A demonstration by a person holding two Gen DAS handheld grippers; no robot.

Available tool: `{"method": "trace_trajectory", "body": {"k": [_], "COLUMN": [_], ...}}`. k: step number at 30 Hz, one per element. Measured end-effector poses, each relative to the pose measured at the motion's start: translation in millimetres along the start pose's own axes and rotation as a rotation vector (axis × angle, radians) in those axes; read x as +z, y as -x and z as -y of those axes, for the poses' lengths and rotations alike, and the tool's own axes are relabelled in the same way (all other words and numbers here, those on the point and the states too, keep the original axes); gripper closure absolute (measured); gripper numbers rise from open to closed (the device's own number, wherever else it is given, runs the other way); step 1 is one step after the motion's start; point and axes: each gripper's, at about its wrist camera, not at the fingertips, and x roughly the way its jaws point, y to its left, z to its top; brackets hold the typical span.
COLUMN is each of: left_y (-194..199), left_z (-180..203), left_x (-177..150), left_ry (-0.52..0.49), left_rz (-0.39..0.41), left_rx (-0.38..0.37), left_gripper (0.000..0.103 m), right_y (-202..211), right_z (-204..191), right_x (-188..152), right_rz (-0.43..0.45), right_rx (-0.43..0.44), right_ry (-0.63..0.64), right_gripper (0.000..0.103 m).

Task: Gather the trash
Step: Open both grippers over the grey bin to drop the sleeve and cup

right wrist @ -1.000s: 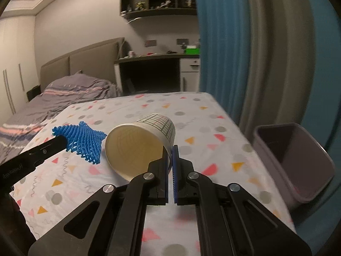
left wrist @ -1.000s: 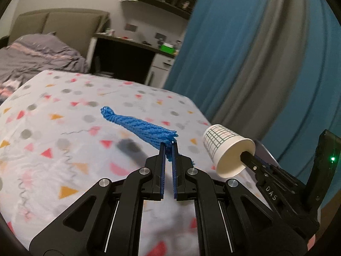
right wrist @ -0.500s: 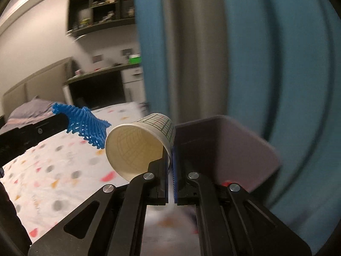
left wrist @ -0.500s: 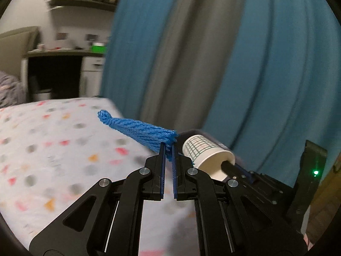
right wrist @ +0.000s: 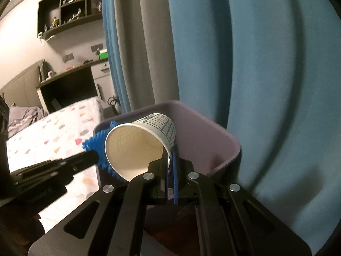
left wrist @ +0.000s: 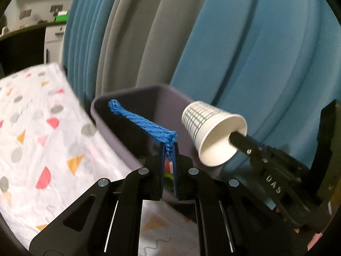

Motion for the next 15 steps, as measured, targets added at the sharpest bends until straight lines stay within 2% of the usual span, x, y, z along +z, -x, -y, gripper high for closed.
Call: {"method": "trace_trajectory", "body": {"k": [1,2,3,4,5,7,11,13,15], "left_y": [-0.6,-0.4,2.7,8.2,14.4,25.7,48.5,60.4,75.4], "left_z": [-1.4,-3.0,-7.3,-10.2,-15.5,-23.6,-32.1,-33.5,-30.5], "left_x": [-2.0,-3.5,-5.7,-9.3,-11.0,-14.1,-23.5,-31.2,-40.3], "left_ry": [-0.005,-0.008,0.0,0.014,0.037,0.063,0.093,0.087,0.08], "left_rz": [-0.013,-0.02,-0.013,-0.002,0.016,0.037,0.055,0.076,0.108], "left_rx": [0.015,0.039,0.075,0.083,0.088,0.121,0.175,0.237,0.288], "left_gripper": [0.086,0.07,0.049,0.038,0.035,0.022,0.015,0.008,0.006], "right_y": [-3.0,-7.2,-10.4,-16.9,-19.7,-26.6,-38.6,-43.5,-48.4], "right_z": [-0.9,-1.7,-2.1,-4.2,-4.3,-8.5,-13.2,-13.9,-16.4], "right_x": [-1.1,-2.6,-4.0,-5.8,-6.9,-8.8,-13.4,-12.5,-12.6], "right_rz": [-0.009,-0.022,-0.033,-0.053,-0.063,-0.081,-0.116,-0.13,-0.143], "right_rx": [0.001,0.003,0.007,0.009,0.008,0.01,0.02,0.02,0.02], "right_ry": [0.007,0.014,0.02,0.026,0.031,0.049,0.07,0.069,0.075], "right_gripper": [0.099,0.099,0.099,0.099,0.099,0.099,0.099,0.098,0.097]}}
